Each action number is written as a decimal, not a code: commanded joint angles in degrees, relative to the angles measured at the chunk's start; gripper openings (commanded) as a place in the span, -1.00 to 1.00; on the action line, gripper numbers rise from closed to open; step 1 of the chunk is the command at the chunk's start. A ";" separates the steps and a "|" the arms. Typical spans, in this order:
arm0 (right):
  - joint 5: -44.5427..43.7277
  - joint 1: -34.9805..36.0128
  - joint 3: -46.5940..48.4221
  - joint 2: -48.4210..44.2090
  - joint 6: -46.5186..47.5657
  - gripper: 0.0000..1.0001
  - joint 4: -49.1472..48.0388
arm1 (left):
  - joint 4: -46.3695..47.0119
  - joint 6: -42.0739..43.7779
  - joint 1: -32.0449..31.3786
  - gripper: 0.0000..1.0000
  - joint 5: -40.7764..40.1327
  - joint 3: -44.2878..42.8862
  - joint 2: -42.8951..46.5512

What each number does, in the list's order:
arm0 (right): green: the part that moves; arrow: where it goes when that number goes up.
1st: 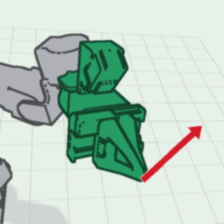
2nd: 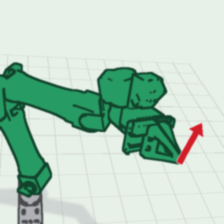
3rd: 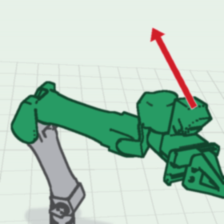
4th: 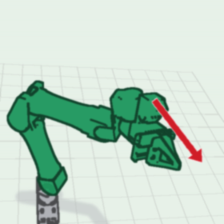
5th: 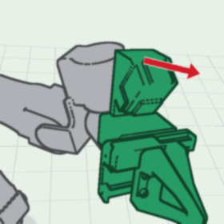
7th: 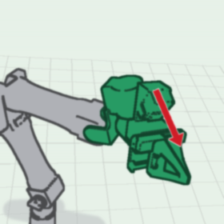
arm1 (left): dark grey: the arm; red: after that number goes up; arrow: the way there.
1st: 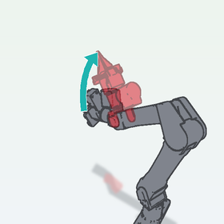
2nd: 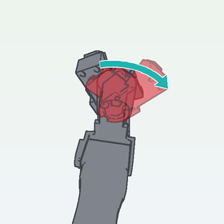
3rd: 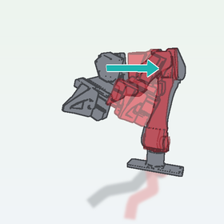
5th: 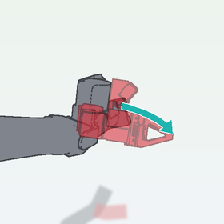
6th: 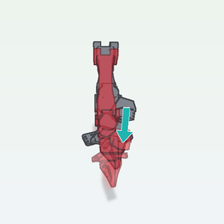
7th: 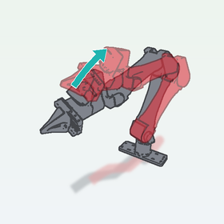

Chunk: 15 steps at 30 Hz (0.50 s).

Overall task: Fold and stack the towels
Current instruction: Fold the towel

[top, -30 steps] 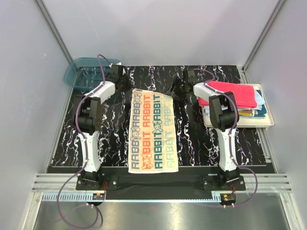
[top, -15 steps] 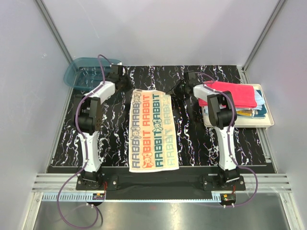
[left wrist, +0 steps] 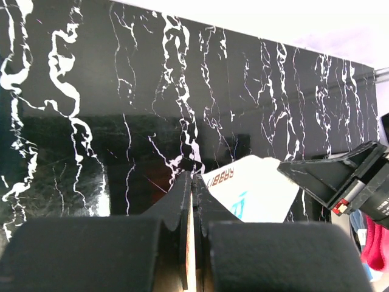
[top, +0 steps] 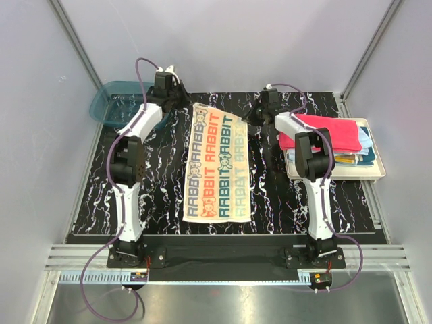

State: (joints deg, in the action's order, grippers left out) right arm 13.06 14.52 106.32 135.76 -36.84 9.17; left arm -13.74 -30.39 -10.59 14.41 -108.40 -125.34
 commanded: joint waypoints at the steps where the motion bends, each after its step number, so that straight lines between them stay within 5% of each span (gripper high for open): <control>1: -5.59 -0.55 -3.30 -7.16 7.65 -0.75 -3.89 | 2.66 0.95 0.57 -1.00 0.88 -0.86 1.92; 12: -5.85 0.41 -25.98 -24.12 11.61 -0.62 -15.50 | 6.52 -2.91 -1.09 -1.00 -3.07 21.79 17.22; 15: -6.03 1.73 -32.83 -28.34 11.96 -0.36 -18.04 | 9.34 -4.23 -2.93 -1.00 -4.91 30.49 22.48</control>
State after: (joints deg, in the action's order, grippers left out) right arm 9.78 15.40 78.00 112.55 -27.31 -4.80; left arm -10.04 -33.01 -12.25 13.39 -83.77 -110.17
